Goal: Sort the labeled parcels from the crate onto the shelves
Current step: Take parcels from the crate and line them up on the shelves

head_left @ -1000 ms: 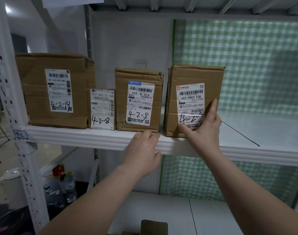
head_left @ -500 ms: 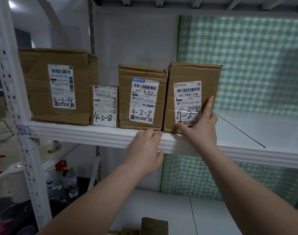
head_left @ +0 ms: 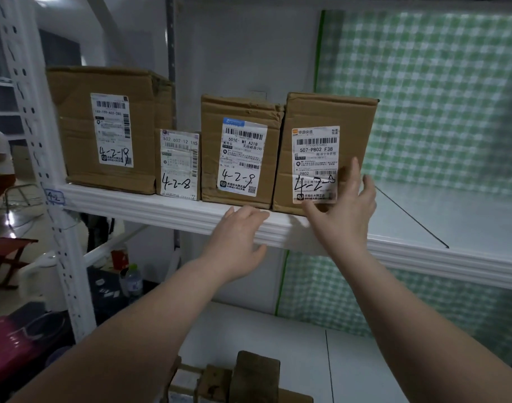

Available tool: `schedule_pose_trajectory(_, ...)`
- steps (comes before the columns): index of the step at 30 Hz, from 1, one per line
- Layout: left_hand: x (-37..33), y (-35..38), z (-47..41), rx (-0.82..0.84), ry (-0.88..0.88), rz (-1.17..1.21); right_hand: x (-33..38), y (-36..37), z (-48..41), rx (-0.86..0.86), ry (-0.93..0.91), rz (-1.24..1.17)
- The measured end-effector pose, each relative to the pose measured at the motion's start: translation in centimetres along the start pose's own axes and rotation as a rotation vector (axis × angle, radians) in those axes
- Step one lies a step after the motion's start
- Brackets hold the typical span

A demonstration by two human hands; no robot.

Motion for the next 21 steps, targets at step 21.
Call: schedule_pose_trajectory(21, 8.9, -10.6, 28.7, -0.087, -0.786, 0.251, 12.3, 6.4, 24.2, 0.681, -0.260, -0.160)
Point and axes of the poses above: each hand's wrist, its own z-axis away from the middle knuckle, its own y-axis out of the palm, x = y × z, the point moved 1 cm from there along -z, towards the middle knuckle, and after that the axes turned 3 degrees about z, right-handed, at the moved point
